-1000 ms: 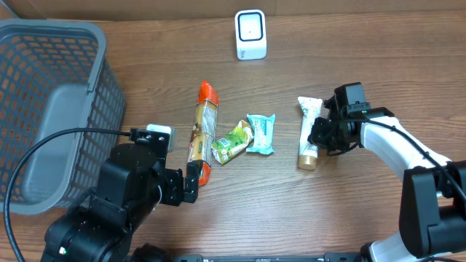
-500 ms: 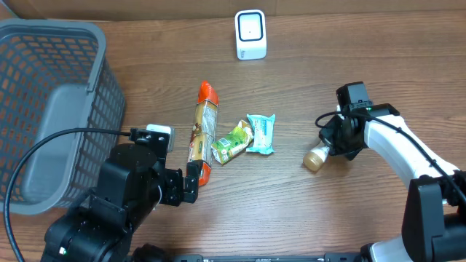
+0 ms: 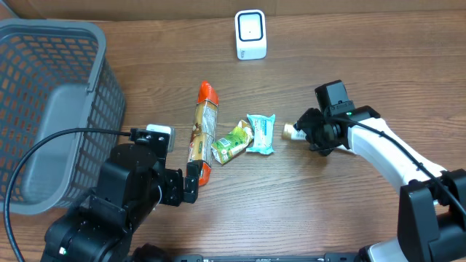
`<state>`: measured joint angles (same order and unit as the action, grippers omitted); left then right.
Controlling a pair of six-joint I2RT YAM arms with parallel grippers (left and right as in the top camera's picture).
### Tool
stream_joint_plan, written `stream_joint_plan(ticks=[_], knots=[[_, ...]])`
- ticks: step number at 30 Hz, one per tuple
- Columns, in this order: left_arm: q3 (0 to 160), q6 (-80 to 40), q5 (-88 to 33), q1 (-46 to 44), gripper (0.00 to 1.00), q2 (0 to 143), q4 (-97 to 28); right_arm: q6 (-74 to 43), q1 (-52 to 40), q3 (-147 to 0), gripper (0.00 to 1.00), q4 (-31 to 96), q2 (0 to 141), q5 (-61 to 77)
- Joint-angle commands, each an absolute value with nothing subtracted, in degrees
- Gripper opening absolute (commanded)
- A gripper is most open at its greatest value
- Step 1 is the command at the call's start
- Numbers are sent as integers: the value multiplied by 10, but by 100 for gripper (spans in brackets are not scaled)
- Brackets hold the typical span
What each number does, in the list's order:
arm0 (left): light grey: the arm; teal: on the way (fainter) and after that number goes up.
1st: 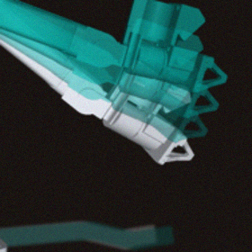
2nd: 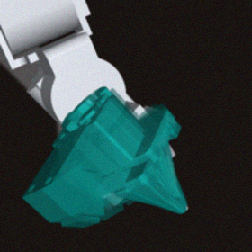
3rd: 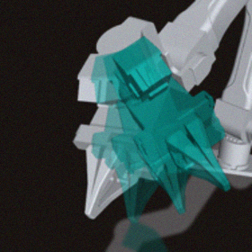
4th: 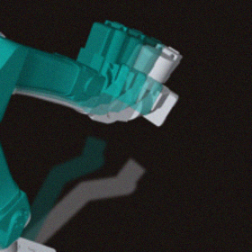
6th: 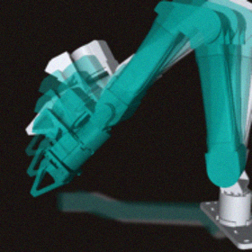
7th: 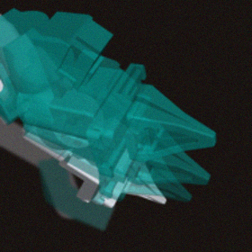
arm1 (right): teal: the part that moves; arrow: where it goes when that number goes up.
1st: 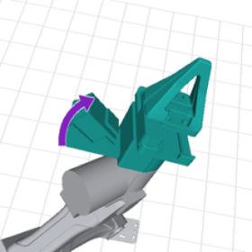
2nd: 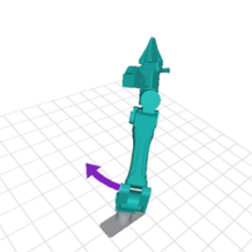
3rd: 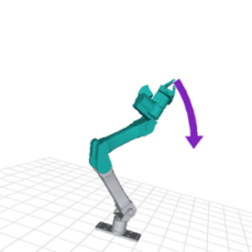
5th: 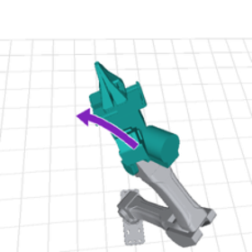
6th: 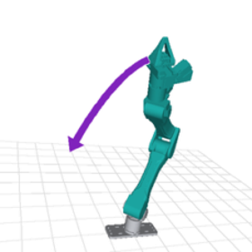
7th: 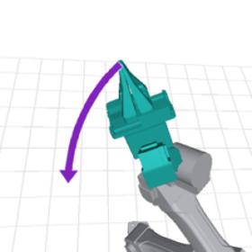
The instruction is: Scan the item barcode
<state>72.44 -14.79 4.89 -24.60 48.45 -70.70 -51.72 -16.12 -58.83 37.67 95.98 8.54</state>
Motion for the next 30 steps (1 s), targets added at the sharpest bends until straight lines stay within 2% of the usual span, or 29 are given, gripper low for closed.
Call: stream_joint_plan(ticks=[1,9,13,21,27,30], knots=[[724,-141,44,-244,100,484,-707,-317,-147,-639,72,401,936,76],[724,-141,44,-244,99,484,-707,-61,-112,-740,95,511,936,60],[724,-141,44,-244,100,484,-707,13,-83,-734,100,519,940,61],[724,-141,44,-244,99,484,-707,189,-38,-727,100,555,1008,169],[724,-141,44,-244,99,484,-707,243,-37,-727,99,563,1069,165],[724,-141,44,-244,99,484,-707,243,-34,-727,95,570,1080,163]])
